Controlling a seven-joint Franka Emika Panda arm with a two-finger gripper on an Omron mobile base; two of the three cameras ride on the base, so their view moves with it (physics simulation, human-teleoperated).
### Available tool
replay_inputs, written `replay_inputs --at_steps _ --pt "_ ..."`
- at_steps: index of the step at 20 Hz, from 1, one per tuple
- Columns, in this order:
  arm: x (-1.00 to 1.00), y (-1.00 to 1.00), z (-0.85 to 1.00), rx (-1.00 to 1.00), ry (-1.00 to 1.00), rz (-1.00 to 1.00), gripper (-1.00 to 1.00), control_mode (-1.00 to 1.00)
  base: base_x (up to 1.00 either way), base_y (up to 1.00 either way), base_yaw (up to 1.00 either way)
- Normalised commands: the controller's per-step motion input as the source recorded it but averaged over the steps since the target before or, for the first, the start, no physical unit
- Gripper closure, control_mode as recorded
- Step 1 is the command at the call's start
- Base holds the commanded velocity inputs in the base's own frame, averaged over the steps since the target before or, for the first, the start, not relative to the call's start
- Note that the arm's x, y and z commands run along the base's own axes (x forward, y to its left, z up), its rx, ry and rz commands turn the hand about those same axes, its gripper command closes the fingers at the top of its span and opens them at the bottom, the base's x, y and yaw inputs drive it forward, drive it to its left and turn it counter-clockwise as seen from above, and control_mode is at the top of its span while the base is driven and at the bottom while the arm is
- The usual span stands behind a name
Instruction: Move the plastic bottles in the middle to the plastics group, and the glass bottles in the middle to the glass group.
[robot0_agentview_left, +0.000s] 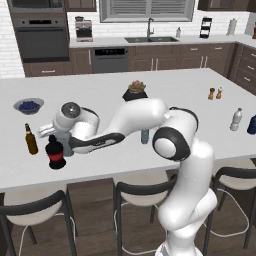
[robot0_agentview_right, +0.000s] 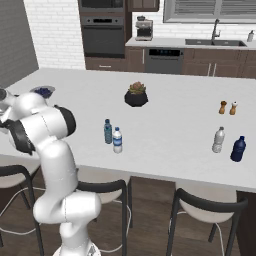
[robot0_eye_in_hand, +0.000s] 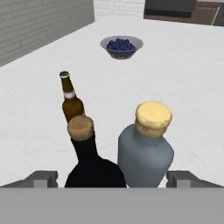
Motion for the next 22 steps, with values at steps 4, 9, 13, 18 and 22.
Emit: replay_inputs --at_steps 4,9,13,18,22 --pt "-0.16 -0.52 0.15 0.00 0.01 0.00 -1.00 -1.00 0.00 0.00 0.00" --pt "-0.32 -0.54 0.29 0.00 0.02 0.00 -1.00 -1.00 0.00 0.00 0.00" --pt "-0.34 -0.69 0.45 0.00 0.14 -0.03 -1.00 -1.00 0.00 0.00 0.00" --pt "-0.16 -0.98 0.35 0.00 0.19 -0.05 -1.00 -1.00 0.00 0.00 0.00" --pt "-0.15 -1.00 0.26 0.00 0.23 -0.07 -1.00 -1.00 0.00 0.00 0.00"
